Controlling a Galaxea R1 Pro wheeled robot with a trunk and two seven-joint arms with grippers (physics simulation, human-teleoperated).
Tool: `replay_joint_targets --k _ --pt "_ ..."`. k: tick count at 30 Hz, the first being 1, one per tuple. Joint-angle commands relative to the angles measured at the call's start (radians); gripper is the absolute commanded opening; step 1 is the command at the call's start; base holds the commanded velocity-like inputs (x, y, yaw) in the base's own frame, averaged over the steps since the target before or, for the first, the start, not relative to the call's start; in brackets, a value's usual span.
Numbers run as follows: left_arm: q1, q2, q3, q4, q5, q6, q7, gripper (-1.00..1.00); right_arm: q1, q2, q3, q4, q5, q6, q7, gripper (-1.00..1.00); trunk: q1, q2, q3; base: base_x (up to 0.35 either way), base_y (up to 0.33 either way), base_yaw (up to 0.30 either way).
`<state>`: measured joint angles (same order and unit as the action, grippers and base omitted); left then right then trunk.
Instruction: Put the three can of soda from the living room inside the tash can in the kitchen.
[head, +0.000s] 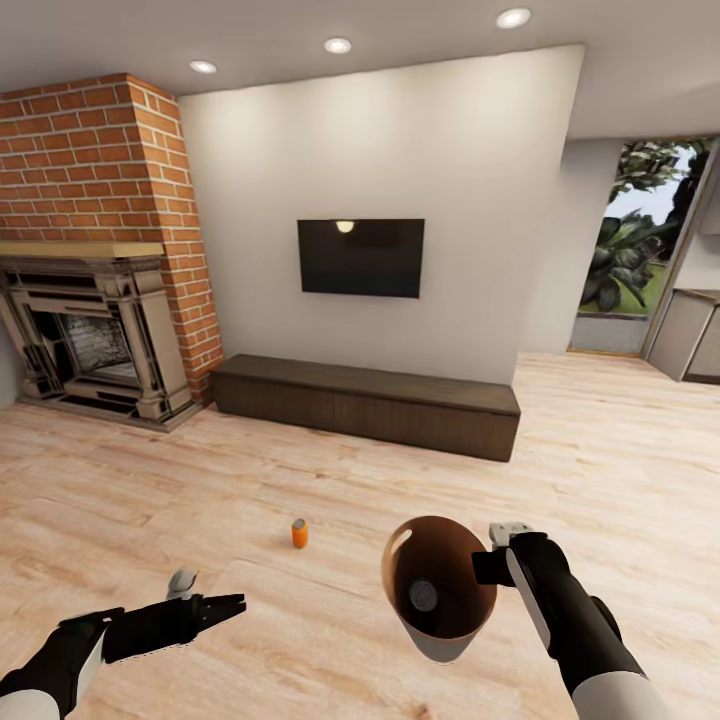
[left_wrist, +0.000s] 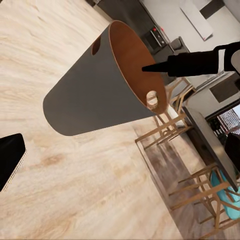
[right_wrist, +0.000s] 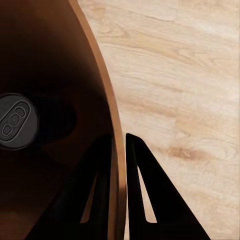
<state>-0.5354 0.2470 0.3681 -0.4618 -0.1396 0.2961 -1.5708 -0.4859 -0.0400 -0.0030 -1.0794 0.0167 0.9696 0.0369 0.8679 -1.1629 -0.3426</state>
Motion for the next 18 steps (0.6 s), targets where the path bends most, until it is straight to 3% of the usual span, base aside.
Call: replay_joint_targets --k 1,18 --pt "0.000 0.000 0.000 0.000 0.000 0.000 0.000 1.00 0.000 0.000 0.000 0.000 -0.015 0.000 0.006 -1.00 0.000 0.000 0.000 0.344 0.000 0.000" --pt "0.000 0.000 0.000 0.000 0.000 0.000 0.000 1.00 0.000 0.000 0.000 -0.001 -0.015 0.000 0.006 -1.00 0.000 0.000 0.000 0.344 0.000 0.000"
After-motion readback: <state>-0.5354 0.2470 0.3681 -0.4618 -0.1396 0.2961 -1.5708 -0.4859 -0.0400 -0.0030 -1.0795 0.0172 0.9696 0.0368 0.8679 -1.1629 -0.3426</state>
